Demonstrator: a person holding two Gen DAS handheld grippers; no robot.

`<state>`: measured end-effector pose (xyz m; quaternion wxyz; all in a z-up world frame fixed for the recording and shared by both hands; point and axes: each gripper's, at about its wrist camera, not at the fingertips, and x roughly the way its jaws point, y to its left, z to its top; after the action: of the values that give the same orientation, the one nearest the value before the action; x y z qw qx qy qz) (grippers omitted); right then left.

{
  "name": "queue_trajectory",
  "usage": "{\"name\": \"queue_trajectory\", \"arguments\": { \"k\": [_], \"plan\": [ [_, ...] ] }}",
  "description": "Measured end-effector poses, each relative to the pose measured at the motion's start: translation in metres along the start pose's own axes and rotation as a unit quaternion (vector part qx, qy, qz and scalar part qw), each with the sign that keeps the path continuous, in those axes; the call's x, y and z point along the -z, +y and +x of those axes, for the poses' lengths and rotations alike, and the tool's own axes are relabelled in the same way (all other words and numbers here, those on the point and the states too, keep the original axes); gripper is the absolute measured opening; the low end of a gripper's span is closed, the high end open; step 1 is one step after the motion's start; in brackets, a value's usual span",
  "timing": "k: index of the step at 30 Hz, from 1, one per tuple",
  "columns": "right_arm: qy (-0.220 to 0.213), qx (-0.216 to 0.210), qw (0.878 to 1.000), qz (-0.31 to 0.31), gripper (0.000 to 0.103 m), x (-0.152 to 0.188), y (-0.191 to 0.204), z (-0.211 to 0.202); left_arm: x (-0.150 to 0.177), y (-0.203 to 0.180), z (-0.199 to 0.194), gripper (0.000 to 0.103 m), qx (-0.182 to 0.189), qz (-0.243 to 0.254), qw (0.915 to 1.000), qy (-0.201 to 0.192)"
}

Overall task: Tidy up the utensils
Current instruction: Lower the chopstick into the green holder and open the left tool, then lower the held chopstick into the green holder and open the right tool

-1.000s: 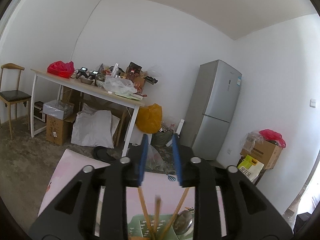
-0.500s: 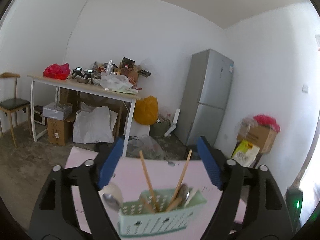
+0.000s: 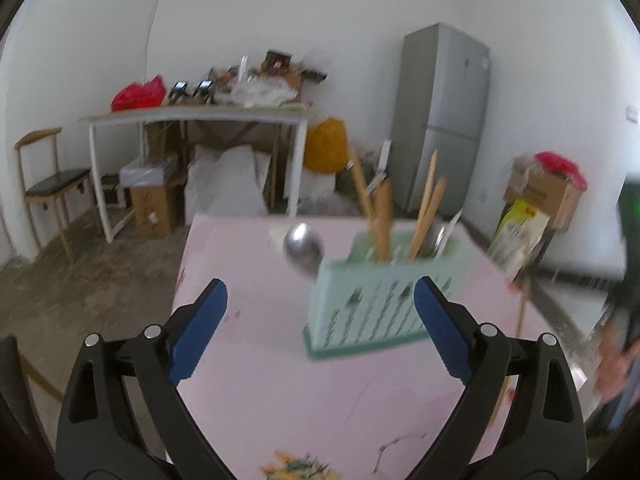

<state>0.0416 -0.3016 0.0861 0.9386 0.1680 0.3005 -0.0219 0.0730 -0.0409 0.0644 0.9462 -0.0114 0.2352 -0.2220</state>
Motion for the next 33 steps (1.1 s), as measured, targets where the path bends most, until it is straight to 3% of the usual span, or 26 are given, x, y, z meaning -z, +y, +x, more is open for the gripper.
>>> {"name": "queue_trajectory", "arguments": {
  "k": [7,18,22,28,33],
  "plan": [
    [-0.068,-0.029,0.997,-0.036,0.007,-0.044,0.027,-0.026,0.028,0.015,0.010,0.091,-0.021,0.000,0.9989,0.041],
    [-0.146,-0.074,0.983,-0.088,0.007,-0.106,0.075,-0.040,0.027,0.012,0.007,0.091,-0.028,0.005,0.9989,0.038],
    [-0.184,-0.070,0.974,-0.108,0.007,-0.123,0.092,-0.041,0.027,0.012,0.008,0.091,-0.032,0.003,0.9989,0.034],
    [-0.212,-0.059,0.967,-0.130,0.007,-0.132,0.113,-0.003,0.029,0.018,0.009,0.091,-0.037,-0.003,0.9989,0.026],
    [-0.189,-0.041,0.970,-0.148,0.007,-0.110,0.113,0.043,0.032,0.019,0.011,0.091,-0.039,-0.005,0.9988,0.031]
  ]
}}
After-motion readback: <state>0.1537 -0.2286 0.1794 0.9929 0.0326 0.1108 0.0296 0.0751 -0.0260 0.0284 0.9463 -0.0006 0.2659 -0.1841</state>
